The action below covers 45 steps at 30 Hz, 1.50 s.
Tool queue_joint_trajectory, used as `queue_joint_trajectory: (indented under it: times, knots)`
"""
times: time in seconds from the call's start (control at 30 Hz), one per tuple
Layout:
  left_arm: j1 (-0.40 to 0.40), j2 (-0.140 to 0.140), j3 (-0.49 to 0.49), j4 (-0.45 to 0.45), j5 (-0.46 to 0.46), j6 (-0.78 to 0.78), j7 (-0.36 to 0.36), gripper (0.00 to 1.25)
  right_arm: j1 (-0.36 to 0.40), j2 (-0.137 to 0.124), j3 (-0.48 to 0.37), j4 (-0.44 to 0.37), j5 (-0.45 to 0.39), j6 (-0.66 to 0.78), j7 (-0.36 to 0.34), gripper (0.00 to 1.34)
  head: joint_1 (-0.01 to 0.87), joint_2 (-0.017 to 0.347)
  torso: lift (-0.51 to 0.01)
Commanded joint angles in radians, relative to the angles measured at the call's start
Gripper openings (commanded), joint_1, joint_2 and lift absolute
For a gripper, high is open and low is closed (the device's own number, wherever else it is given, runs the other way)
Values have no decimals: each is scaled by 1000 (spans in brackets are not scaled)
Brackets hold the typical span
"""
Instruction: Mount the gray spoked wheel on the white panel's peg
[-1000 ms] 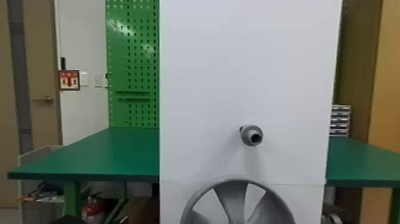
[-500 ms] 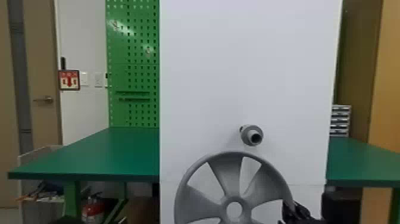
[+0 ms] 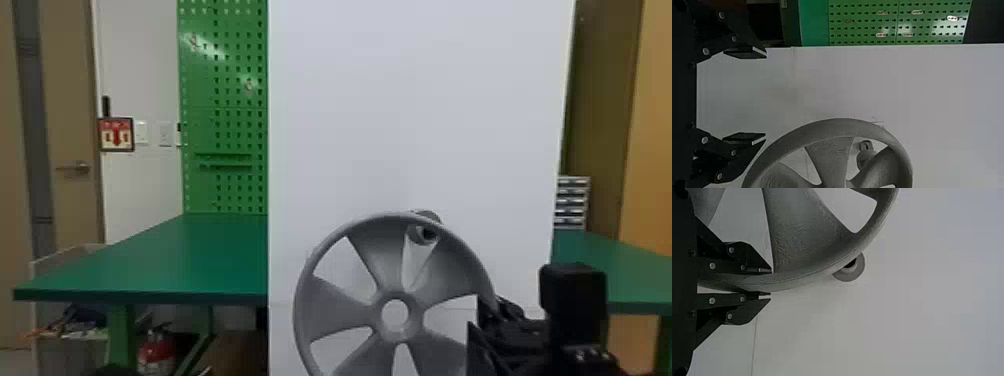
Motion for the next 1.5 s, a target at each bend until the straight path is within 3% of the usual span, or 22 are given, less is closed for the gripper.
queue_joint_trajectory:
  times: [0.0, 0.5, 0.93, 1.47]
  knots:
    - [0, 0, 0, 0, 0, 0, 0, 744, -36, -14, -3, -10, -5, 35, 0, 172, 123, -8, -404]
    - [0, 2, -3, 0, 0, 3, 0, 744, -116, -49, -52, -37, -8, 62, 0, 172, 123, -8, -404]
    - [-8, 5, -13, 0, -2, 12, 0, 744, -159, -77, -112, -39, -80, 93, 2, 172, 123, -8, -404]
    - [-17, 6, -20, 0, -6, 20, 0, 744, -203, -92, -110, -20, -86, 108, 2, 172, 123, -8, -404]
